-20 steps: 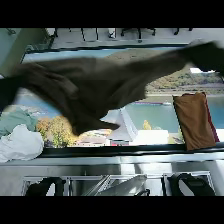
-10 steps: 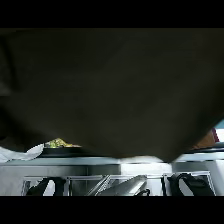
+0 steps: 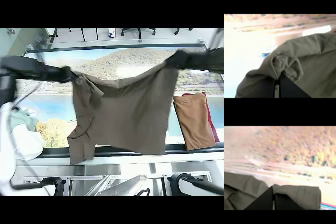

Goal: Fold the shirts.

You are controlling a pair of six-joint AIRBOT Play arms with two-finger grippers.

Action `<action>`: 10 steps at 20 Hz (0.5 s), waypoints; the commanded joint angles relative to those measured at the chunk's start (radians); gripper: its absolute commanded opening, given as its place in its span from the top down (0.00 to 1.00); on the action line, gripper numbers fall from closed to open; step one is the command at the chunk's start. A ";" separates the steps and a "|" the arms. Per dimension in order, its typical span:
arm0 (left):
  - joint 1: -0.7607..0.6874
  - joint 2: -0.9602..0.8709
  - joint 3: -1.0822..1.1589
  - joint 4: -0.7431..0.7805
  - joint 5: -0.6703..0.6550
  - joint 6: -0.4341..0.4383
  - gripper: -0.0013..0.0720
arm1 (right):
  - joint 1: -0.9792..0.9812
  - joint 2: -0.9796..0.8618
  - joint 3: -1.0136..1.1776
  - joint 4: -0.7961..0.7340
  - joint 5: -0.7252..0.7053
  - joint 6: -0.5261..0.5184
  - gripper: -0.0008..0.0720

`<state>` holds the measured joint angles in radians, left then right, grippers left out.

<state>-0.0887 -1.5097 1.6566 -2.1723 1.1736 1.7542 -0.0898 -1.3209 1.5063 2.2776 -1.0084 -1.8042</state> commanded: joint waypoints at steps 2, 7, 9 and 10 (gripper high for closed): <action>0.003 -0.452 0.213 -0.030 -0.084 0.011 0.96 | 0.007 -0.325 -0.063 0.027 0.192 -0.006 0.96; 0.045 -0.625 0.448 -0.108 0.069 0.008 0.02 | -0.005 -0.430 -0.055 0.051 0.164 -0.006 0.46; 0.093 -0.570 0.436 -0.101 0.153 0.008 0.02 | -0.051 -0.397 -0.026 0.015 0.037 -0.006 0.26; 0.126 -0.524 0.407 -0.099 0.199 0.008 0.02 | -0.083 -0.370 -0.016 -0.018 -0.040 -0.006 0.26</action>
<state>-0.0200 -2.0617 2.0533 -2.2608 1.2522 1.7634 -0.1226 -1.7065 1.4677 2.3093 -0.9043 -1.8111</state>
